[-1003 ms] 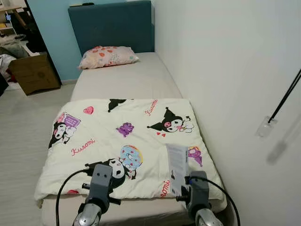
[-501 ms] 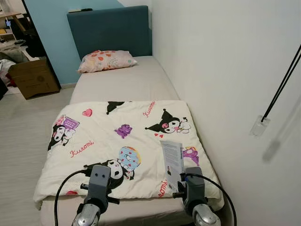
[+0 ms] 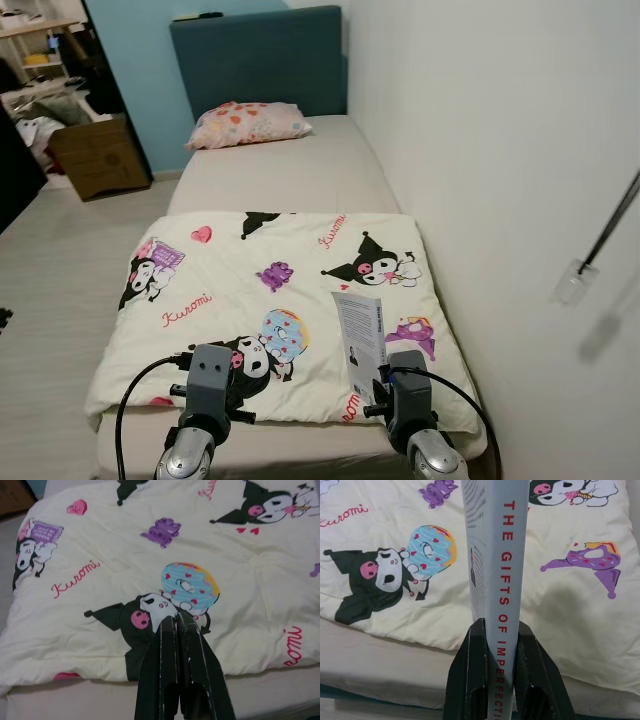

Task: Clean up the room

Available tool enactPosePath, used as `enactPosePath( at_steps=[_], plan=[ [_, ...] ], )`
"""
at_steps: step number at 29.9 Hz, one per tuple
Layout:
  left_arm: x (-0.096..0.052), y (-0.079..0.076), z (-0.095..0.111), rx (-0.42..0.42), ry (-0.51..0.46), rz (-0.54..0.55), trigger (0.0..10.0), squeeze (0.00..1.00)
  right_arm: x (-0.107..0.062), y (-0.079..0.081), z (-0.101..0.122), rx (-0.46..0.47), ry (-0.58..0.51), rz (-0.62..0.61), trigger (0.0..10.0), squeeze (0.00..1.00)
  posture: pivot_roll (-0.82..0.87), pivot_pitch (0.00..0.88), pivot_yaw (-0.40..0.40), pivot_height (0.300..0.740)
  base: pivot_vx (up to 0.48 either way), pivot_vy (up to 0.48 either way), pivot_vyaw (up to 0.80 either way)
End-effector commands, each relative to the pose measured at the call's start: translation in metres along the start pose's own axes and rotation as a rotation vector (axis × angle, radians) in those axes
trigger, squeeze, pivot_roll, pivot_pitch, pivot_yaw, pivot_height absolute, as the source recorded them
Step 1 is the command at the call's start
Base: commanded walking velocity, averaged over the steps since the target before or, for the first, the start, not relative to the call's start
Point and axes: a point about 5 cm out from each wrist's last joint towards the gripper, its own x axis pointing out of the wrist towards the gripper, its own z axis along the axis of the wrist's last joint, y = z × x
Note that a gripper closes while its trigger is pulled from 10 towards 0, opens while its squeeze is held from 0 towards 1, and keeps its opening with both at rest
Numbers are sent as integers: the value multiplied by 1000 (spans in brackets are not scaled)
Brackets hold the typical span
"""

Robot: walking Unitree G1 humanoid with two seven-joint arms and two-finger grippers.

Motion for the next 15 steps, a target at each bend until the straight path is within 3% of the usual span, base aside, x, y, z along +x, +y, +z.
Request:
enactPosePath(
  at_steps=[1, 15],
  plan=[
    [-4, 4, -5, 1, 13, 14, 10000, 0, 1, 5, 5, -2, -42, 15, 10000, 0, -11, 61, 16, 740, 0, 0, 0],
    [-2, 5, -3, -9, -2, 20, 10000, 0, 1, 5, 5, -5, -50, 16, 10000, 0, -10, 49, 12, 740, 0, 0, 0]
  ],
)
